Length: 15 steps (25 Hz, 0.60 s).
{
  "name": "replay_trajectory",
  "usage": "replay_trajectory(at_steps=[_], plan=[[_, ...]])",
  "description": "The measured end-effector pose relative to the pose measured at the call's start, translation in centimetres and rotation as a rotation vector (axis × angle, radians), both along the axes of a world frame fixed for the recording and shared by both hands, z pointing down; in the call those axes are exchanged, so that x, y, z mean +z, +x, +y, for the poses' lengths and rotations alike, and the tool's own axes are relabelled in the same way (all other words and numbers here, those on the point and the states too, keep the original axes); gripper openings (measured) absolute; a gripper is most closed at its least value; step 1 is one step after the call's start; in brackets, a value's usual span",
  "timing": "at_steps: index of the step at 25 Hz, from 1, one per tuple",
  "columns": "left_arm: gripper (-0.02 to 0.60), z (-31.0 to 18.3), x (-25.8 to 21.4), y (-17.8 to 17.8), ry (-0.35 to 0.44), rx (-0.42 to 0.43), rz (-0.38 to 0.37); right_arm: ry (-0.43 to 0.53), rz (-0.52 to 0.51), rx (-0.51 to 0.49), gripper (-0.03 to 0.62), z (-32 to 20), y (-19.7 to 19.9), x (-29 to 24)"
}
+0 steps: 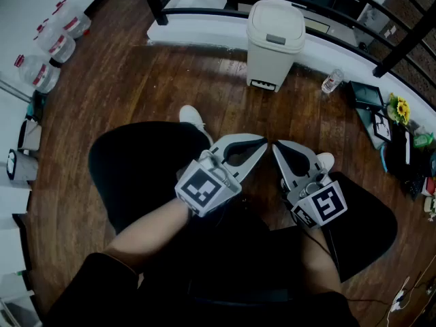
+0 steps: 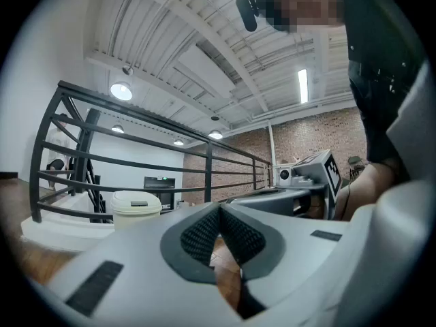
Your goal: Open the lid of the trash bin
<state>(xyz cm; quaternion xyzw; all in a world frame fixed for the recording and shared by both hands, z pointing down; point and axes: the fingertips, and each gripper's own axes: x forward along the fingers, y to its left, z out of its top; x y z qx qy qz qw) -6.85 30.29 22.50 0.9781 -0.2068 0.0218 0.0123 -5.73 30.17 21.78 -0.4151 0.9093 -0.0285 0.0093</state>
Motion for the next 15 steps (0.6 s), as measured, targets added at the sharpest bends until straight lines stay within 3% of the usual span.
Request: replay_trajectory(at_steps=[6, 15], plan=[[0.040, -1.0, -0.4, -0.2, -0.046, -0.028, 0.038, -0.007, 0.000, 0.018, 0.018, -1.1, -0.2, -1.1], [0.040, -5.0, -1.1, 0.2, -0.065, -0.054, 0.017, -0.010, 0.031, 0.037, 0.018, -4.7, 0.3, -1.7]])
